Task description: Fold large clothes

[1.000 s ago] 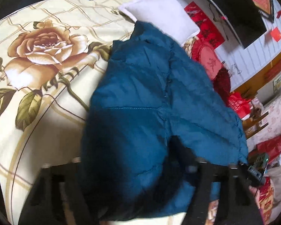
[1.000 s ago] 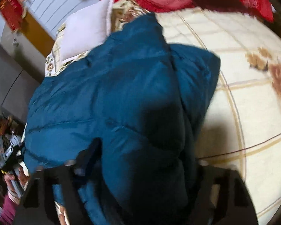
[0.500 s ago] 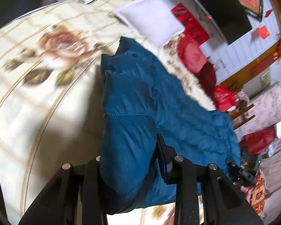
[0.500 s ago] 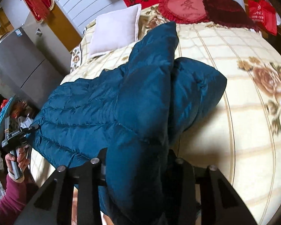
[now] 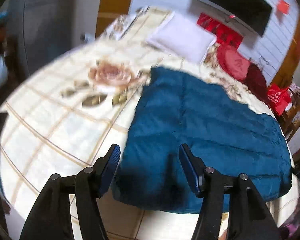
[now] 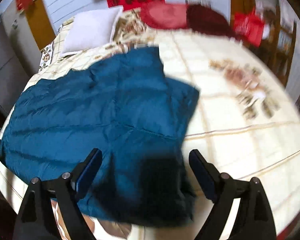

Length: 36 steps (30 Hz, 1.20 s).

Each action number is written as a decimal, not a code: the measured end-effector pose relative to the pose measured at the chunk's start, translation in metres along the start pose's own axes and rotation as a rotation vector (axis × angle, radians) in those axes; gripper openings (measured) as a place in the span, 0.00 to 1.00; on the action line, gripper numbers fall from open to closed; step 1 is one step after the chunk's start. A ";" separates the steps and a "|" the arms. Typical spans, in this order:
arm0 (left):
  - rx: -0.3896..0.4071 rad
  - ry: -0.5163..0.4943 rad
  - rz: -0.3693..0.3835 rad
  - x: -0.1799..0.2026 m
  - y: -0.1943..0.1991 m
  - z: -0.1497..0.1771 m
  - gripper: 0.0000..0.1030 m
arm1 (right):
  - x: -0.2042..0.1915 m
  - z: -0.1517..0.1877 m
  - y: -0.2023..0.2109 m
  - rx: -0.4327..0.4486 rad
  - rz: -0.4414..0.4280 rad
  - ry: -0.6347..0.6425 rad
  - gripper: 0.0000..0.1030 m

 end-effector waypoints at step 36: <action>0.082 -0.235 0.010 0.096 0.020 0.063 0.75 | -0.166 0.063 0.035 0.136 -0.081 0.114 0.90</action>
Point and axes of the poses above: each gripper's, at about its wrist camera, not at the fingertips, and y roughly against the way its jaws point, x to its right, z to its underside, the point moved 5 cm from there along -y, roughly the way its jaws point, and after that the axes turned 11 degrees about x, right-handed, at the moved point
